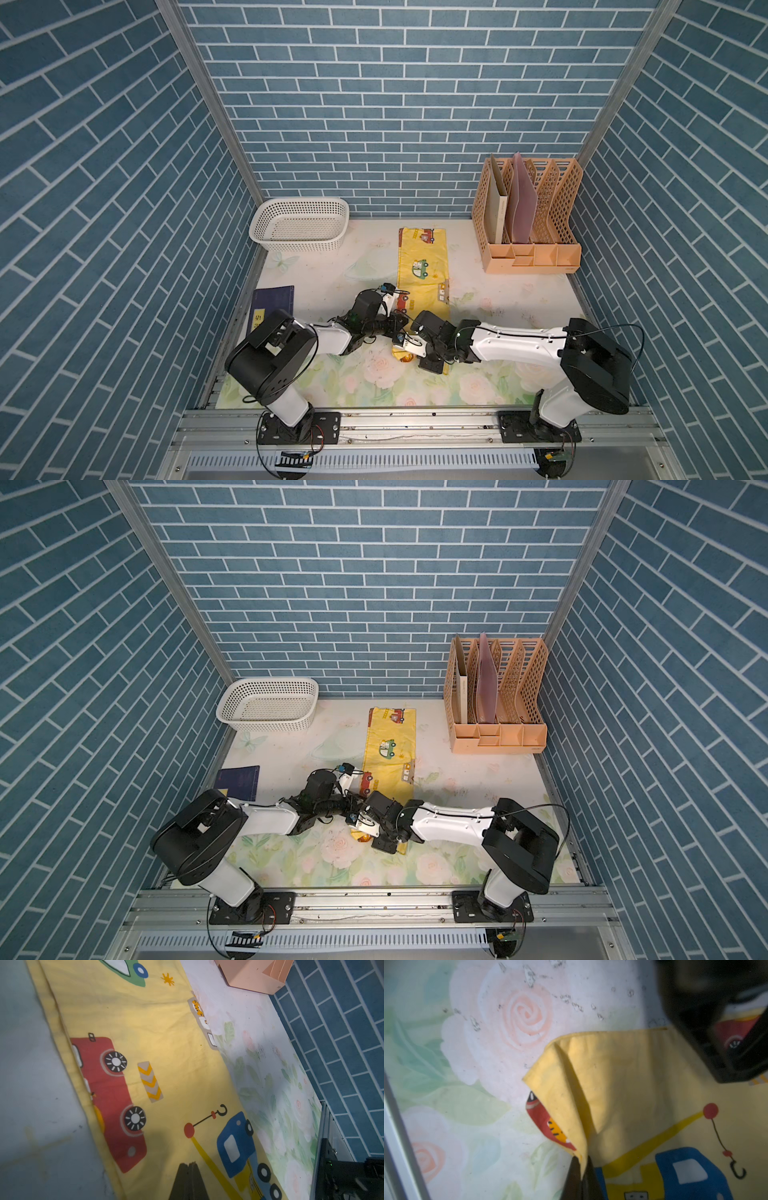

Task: Roll up the pillowcase
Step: Roll the pillowcase at the center of the board.

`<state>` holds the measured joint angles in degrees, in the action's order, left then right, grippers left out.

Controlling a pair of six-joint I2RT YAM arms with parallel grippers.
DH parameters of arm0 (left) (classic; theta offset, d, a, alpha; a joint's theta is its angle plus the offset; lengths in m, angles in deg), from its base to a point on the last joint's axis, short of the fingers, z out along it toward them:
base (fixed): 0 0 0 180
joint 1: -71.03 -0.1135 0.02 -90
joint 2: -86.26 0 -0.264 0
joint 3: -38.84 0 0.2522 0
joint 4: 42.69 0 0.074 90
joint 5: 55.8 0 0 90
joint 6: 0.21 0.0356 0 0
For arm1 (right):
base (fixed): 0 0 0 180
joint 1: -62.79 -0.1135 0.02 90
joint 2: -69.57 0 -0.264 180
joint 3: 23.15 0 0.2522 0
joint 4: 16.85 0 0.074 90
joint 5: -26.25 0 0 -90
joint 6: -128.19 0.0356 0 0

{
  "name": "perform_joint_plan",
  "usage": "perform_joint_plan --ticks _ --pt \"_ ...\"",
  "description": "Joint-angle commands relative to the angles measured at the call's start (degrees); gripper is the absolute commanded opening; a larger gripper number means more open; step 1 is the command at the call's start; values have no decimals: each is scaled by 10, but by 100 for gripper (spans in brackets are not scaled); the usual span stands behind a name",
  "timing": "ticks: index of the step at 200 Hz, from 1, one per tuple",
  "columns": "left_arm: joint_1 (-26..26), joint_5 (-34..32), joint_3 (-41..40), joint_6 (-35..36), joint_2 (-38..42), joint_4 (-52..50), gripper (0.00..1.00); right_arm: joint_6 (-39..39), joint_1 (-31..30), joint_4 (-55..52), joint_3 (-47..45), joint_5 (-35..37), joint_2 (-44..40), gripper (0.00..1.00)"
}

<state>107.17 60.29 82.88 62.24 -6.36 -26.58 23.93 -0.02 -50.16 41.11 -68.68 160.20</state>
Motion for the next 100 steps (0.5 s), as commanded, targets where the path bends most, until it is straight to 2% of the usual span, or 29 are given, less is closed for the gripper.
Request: perform_joint_plan --ticks 1,18,53,72,100 --pt "2 36 -8 8 10 17 0 -19 20 -50 26 -84 -6 0" --pt "2 37 -8 14 9 11 0 -30 31 -76 43 -108 -2 0" --pt "0 51 7 18 -66 -8 0 -52 57 -136 82 -171 23 0" --pt "-5 27 4 17 -37 -13 0 -63 77 -154 98 -203 34 0" --pt "-33 -47 30 15 33 -83 0 -87 113 -179 134 -229 75 0"
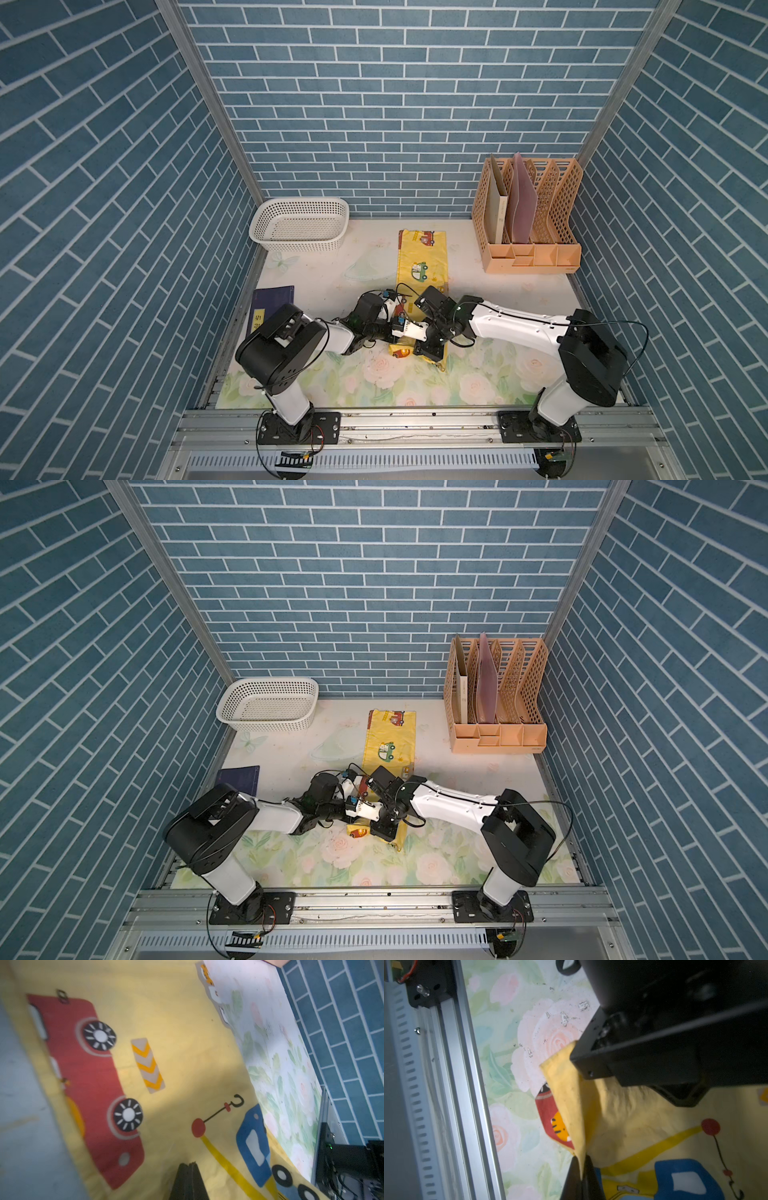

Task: Roll up the pillowcase
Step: Roll the pillowcase at the center of the board.

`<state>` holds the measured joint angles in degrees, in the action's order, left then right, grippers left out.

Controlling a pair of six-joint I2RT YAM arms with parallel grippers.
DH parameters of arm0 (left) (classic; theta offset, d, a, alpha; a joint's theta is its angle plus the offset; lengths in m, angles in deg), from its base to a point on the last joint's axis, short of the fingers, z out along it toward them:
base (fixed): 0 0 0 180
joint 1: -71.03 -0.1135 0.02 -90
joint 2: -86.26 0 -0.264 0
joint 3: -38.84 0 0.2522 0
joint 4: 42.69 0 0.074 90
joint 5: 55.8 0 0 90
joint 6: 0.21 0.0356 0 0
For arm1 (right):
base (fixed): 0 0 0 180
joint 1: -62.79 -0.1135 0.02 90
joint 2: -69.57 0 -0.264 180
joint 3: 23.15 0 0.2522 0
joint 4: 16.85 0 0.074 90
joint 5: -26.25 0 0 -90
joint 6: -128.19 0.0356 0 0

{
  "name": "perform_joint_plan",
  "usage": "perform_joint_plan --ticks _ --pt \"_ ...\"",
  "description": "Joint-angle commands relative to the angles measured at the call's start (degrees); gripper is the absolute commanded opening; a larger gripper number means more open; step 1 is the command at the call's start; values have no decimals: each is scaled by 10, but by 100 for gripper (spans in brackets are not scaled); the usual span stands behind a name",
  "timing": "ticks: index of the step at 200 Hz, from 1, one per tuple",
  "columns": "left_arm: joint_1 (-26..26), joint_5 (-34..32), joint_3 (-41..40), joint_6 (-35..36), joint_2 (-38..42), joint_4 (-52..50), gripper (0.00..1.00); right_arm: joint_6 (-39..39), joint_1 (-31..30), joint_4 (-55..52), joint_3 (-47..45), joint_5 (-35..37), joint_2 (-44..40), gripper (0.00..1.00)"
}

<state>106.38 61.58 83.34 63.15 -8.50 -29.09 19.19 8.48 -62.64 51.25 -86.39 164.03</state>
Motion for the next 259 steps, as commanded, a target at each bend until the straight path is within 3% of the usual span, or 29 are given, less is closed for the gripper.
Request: perform_joint_plan --ticks 1,51,72,87,116,135,155,171,190,195,203,206,211,232,248,259 --pt "-26 -63 26 4 55 -60 0 -40 29 -56 34 -52 38 0" --pt "-94 -142 57 -3 205 -147 0 -88 103 -84 117 -73 109 0" --pt "-89 -115 32 8 259 -144 0 -105 123 -91 145 -84 140 0" --pt "-47 -99 8 13 278 -124 0 -116 131 -91 161 -93 163 0" --pt "80 -140 7 31 202 -78 0 -125 140 -94 187 -93 193 0" --pt "88 -154 10 2 131 -14 0 -125 140 -90 193 -87 192 0" --pt "88 -190 36 8 78 -13 0 -119 146 -79 183 -75 179 1" --pt "88 -194 56 13 36 -8 0 -89 149 -56 176 -40 166 19" --pt "87 -211 72 12 -3 -10 0 -45 149 -3 153 21 123 56" --pt "86 -218 74 9 -8 -11 0 -32 148 14 141 38 102 60" --pt "84 -227 74 5 -13 -11 0 -22 141 50 111 60 59 75" --pt "83 -228 75 4 -14 -11 0 -17 135 74 93 80 35 92" --pt "81 -232 76 4 -13 -12 0 -2 118 125 56 145 -5 98" --pt "70 -242 74 2 -3 -18 0 -25 -21 319 -127 394 -151 100" --pt "55 -230 76 1 -7 -16 0 -53 -129 429 -247 486 -197 100" --pt "51 -224 78 4 -16 -14 0 -34 -163 458 -278 532 -193 100"
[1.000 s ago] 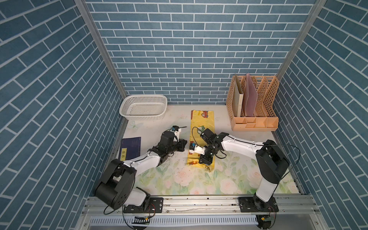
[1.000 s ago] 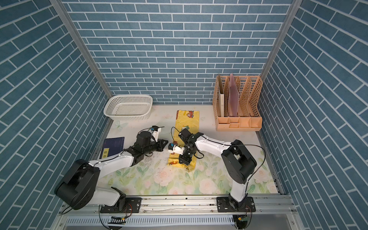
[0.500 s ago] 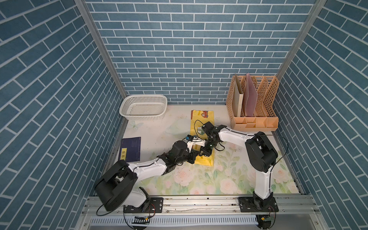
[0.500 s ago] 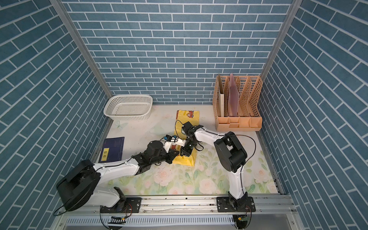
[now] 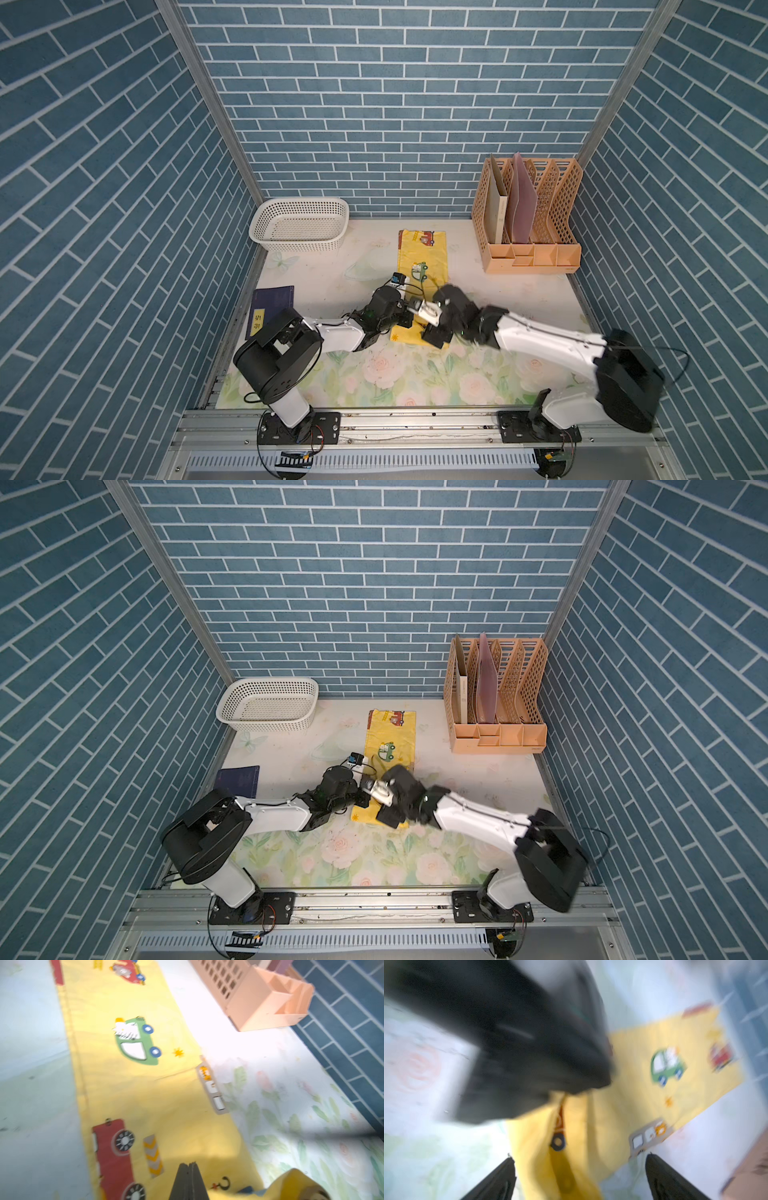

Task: Roll up the pillowcase
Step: Roll the pillowcase at the center of the board.

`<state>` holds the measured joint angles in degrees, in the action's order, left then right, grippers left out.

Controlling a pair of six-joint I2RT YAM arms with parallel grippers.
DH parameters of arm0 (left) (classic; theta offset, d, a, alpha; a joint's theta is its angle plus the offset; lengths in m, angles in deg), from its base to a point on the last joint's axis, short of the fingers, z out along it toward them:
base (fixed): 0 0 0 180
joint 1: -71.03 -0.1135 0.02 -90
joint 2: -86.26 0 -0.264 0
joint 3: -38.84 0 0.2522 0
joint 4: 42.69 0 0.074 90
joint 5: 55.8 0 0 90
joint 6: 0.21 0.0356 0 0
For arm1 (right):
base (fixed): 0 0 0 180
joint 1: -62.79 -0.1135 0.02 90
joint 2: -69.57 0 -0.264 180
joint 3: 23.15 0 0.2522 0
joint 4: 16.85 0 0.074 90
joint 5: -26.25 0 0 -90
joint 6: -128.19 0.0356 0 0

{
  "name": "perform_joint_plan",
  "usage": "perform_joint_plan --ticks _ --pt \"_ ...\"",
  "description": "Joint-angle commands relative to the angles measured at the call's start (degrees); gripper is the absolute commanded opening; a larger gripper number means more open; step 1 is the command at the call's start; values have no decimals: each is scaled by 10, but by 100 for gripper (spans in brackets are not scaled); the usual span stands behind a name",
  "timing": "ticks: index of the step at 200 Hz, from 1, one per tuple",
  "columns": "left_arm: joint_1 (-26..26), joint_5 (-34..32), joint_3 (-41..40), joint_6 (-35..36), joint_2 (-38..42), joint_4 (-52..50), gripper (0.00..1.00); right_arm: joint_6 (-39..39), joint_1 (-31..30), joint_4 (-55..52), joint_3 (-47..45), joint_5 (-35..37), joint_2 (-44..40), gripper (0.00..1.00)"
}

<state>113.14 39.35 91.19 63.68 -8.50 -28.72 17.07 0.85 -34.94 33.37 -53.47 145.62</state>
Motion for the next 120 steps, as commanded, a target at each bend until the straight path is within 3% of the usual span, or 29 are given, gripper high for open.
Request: perform_joint_plan --ticks 1,22,47,64,74,94,104,120 --pt "-17 -1 -1 -2 -16 -18 0 -12 -90 184 -102 212 -6 100" --pt "-24 -2 -9 -4 -27 -7 0 -9 -117 231 -105 338 32 100" --pt "-40 0 -21 -10 -21 4 0 -1 -79 184 -90 215 22 97" --pt "-50 -3 -28 -11 -6 2 0 2 -70 183 -104 188 3 95" --pt "-53 -4 -32 -8 5 0 0 13 -45 177 -106 164 -1 82" --pt "-57 -3 -35 -4 25 -1 0 15 8 162 -87 145 27 71" --pt "-59 -1 -35 -3 33 -6 0 10 30 149 -76 120 39 72" --pt "-66 1 -38 -7 49 -14 0 11 47 129 -67 59 45 82"
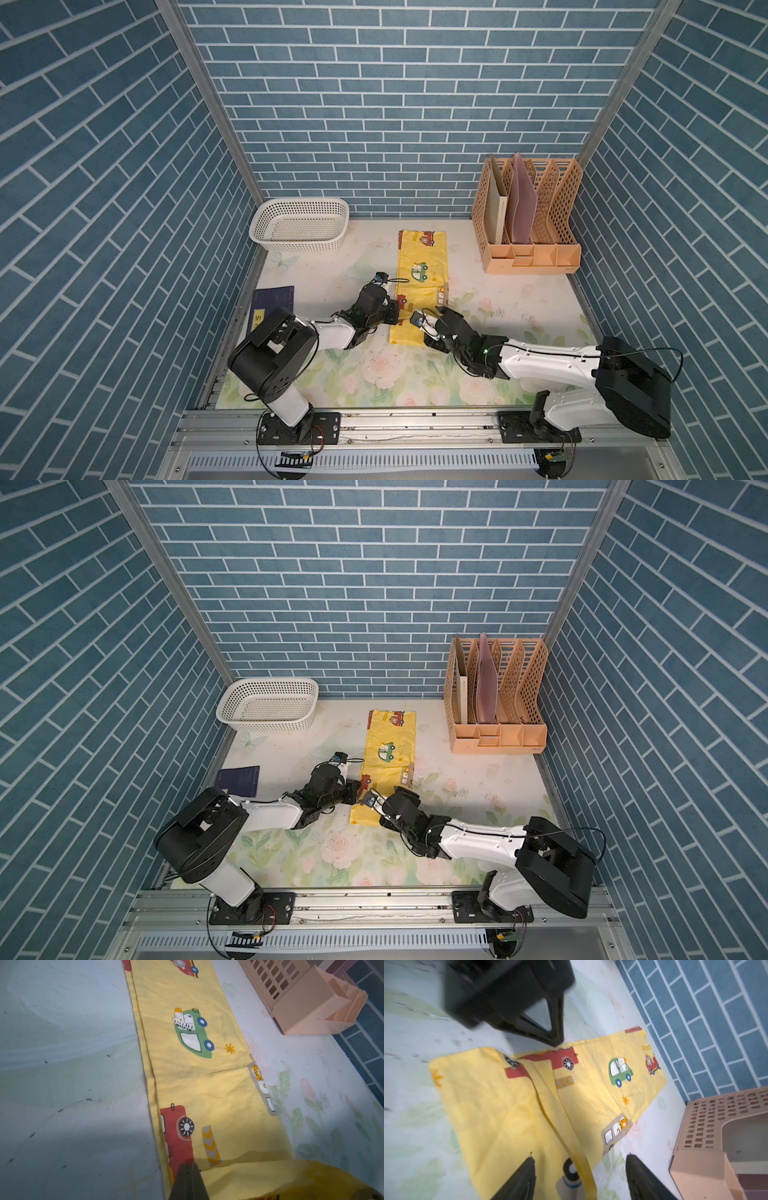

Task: Roll up the pillowcase
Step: Roll the pillowcase at the center of the board.

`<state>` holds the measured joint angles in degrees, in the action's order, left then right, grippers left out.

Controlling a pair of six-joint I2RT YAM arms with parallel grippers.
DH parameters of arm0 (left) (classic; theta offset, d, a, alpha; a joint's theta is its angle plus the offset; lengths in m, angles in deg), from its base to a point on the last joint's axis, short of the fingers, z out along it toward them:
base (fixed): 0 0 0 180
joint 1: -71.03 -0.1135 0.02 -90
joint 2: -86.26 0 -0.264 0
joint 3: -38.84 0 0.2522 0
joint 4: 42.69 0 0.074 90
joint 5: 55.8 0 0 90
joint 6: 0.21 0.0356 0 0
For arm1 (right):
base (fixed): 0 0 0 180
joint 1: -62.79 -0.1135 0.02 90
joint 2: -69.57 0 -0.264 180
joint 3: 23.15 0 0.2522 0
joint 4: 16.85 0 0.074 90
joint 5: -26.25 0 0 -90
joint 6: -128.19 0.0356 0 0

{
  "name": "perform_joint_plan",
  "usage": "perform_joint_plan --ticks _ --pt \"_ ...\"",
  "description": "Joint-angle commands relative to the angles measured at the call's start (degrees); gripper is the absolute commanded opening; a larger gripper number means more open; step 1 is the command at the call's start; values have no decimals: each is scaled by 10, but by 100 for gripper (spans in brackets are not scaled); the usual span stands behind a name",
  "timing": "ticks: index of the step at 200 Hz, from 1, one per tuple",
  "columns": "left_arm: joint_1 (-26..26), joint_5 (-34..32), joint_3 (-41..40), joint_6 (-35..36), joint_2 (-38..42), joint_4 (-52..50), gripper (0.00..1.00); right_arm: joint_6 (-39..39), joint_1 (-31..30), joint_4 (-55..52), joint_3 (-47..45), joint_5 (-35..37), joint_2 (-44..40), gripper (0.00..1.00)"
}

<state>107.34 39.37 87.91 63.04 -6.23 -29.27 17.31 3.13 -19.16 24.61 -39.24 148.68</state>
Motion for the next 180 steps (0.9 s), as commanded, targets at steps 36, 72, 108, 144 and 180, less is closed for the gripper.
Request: perform_joint_plan --ticks 36,72,108,144,180 --pt "-28 8 -27 -10 73 -14 0 21 45 -57 34 -158 27 56" --pt "-35 3 -32 -10 93 -24 0 33 60 -73 46 -174 50 15" --pt "-42 5 -38 -15 102 -26 0 69 71 -93 48 -169 44 0" --pt "-44 -2 -42 -17 111 -28 0 107 102 -101 43 -165 33 0" --pt "-46 -5 -43 -17 105 -33 0 113 103 -92 54 -130 40 61"
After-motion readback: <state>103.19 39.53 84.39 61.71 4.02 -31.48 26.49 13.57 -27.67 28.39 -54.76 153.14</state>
